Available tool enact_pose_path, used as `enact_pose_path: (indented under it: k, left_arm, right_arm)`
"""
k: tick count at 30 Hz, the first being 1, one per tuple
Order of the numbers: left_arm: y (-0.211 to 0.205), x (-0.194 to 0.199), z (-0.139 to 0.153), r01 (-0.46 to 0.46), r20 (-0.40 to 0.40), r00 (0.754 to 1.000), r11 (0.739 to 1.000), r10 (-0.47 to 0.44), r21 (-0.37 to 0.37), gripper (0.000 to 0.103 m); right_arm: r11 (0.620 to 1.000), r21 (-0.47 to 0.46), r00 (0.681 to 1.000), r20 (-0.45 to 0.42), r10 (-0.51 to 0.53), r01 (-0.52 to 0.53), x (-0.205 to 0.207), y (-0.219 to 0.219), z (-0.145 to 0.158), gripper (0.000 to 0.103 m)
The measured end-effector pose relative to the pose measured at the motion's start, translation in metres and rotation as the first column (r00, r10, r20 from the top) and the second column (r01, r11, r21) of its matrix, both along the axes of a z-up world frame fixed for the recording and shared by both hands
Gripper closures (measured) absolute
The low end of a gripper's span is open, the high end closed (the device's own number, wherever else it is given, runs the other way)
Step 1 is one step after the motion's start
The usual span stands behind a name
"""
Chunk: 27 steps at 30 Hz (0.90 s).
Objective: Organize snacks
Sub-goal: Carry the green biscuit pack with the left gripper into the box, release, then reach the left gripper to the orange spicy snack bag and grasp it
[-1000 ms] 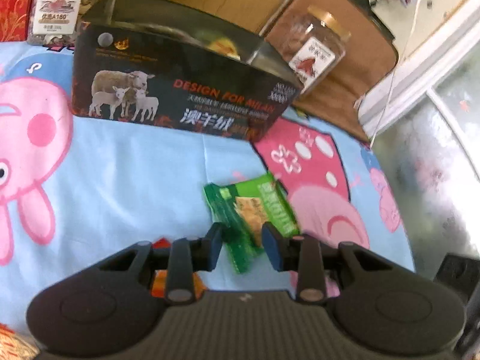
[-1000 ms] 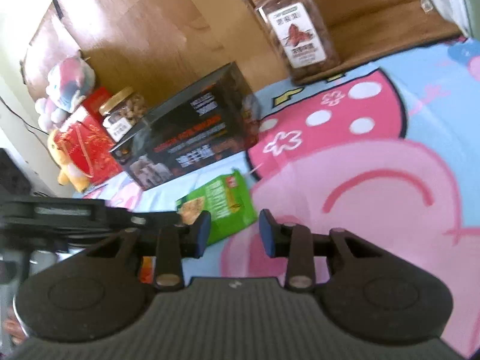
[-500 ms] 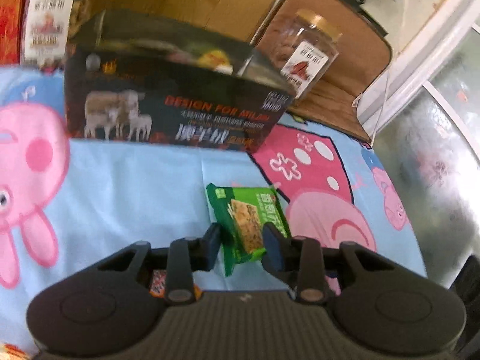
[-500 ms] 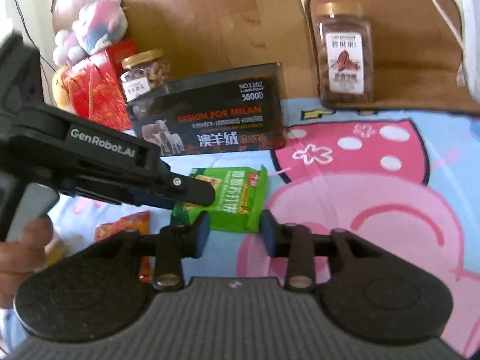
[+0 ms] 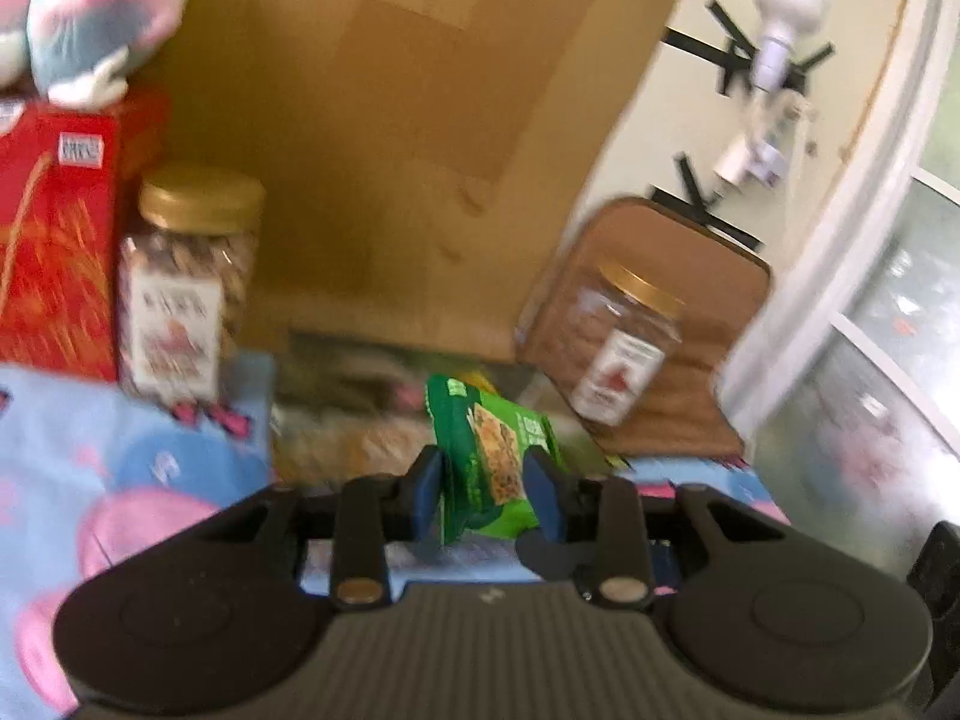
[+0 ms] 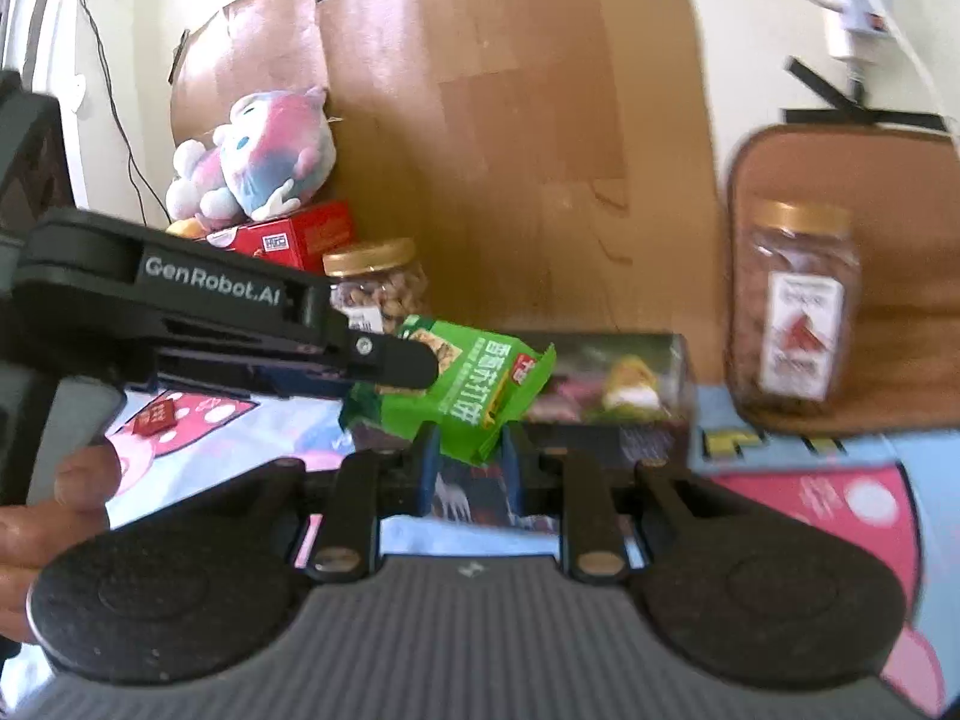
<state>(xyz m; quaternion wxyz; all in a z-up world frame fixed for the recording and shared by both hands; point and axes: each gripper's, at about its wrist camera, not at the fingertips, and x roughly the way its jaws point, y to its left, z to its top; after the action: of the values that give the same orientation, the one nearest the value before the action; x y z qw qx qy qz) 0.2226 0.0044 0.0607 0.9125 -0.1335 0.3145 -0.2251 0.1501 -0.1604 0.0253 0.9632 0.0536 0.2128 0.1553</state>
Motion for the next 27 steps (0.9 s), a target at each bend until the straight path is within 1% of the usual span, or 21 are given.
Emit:
enact_pose_path:
  k: [3, 4, 5, 6, 8, 9, 11, 13, 14, 16, 17, 19, 20, 22, 24, 26, 27]
  left_arm:
    - [0.005, 0.027, -0.005, -0.042, 0.011, 0.999, 0.999, 0.042, 0.029, 0.073]
    - [0.006, 0.036, -0.009, -0.067, 0.011, 0.998, 0.997, 0.067, 0.042, 0.071]
    - [0.006, 0.043, -0.012, -0.091, 0.008, 0.996, 0.995, 0.090, 0.051, 0.068]
    - [0.007, 0.050, -0.016, -0.100, -0.001, 0.995, 0.993, 0.100, 0.060, 0.066]
    - [0.013, 0.058, -0.023, -0.110, -0.025, 0.993, 0.992, 0.112, 0.065, 0.067]
    - [0.017, 0.056, -0.025, -0.115, -0.027, 0.993, 0.992, 0.116, 0.049, 0.067]
    - [0.026, 0.045, -0.024, -0.101, -0.004, 0.995, 0.995, 0.101, 0.005, 0.067]
    - [0.036, 0.029, -0.020, -0.096, 0.019, 0.995, 0.995, 0.097, -0.020, 0.067]
    - [0.039, 0.022, -0.018, -0.091, 0.025, 0.995, 0.995, 0.092, -0.033, 0.067]
    - [0.045, 0.006, -0.016, -0.083, 0.019, 0.996, 0.995, 0.084, -0.053, 0.067]
    - [0.047, -0.004, -0.016, -0.077, 0.011, 0.997, 0.996, 0.078, -0.055, 0.067]
    - [0.047, -0.021, -0.018, -0.064, -0.006, 0.998, 0.997, 0.064, -0.046, 0.065]
    - [0.048, -0.029, -0.021, -0.053, -0.017, 0.998, 0.998, 0.052, -0.042, 0.063]
    - [0.044, -0.048, -0.030, -0.034, -0.055, 0.998, 0.999, 0.033, -0.024, 0.063]
    - [0.040, -0.064, -0.041, -0.013, -0.095, 0.995, 1.000, 0.012, -0.017, 0.063]
    - [0.037, -0.073, -0.051, -0.003, -0.135, 0.991, 1.000, 0.000, -0.017, 0.063]
    - [0.035, -0.077, -0.057, 0.005, -0.154, 0.988, 1.000, -0.007, -0.015, 0.063]
  right_arm:
    - [1.000, -0.008, 1.000, -0.028, 0.004, -0.004, 0.034, 0.016, -0.002, 0.078]
    - [1.000, -0.014, 0.999, -0.034, 0.003, -0.004, 0.042, 0.022, -0.003, 0.076]
    - [1.000, -0.023, 0.999, -0.041, 0.007, -0.008, 0.050, 0.029, -0.006, 0.074]
    - [0.999, -0.037, 0.999, -0.048, 0.006, -0.008, 0.058, 0.034, -0.009, 0.072]
    - [0.998, -0.068, 0.998, -0.061, -0.010, 0.005, 0.068, 0.041, -0.014, 0.071]
    - [0.998, -0.062, 0.998, -0.062, -0.020, 0.016, 0.067, 0.039, -0.014, 0.071]
    - [1.000, -0.015, 0.997, -0.067, -0.027, 0.026, 0.056, 0.030, -0.010, 0.071]
    - [0.999, 0.030, 0.998, -0.052, -0.024, 0.025, 0.035, 0.020, -0.005, 0.071]
    - [0.999, 0.047, 0.998, -0.049, -0.024, 0.026, 0.023, 0.016, -0.002, 0.069]
    - [0.995, 0.099, 0.997, -0.074, -0.005, 0.012, 0.003, 0.007, -0.001, 0.069]
    - [0.992, 0.123, 0.996, -0.086, 0.008, 0.002, -0.009, 0.002, -0.003, 0.069]
    - [0.991, 0.135, 0.993, -0.111, 0.029, -0.014, -0.035, -0.008, -0.009, 0.069]
    - [0.990, 0.140, 0.991, -0.128, 0.050, -0.032, -0.046, -0.010, -0.014, 0.068]
    - [0.982, 0.175, 0.978, -0.181, 0.105, -0.073, -0.069, -0.017, -0.024, 0.067]
    - [0.979, 0.178, 0.967, -0.214, 0.136, -0.099, -0.085, -0.017, -0.032, 0.062]
    - [0.982, 0.141, 0.959, -0.237, 0.153, -0.122, -0.099, -0.008, -0.041, 0.047]
    - [0.983, 0.114, 0.957, -0.237, 0.165, -0.141, -0.103, -0.001, -0.044, 0.043]
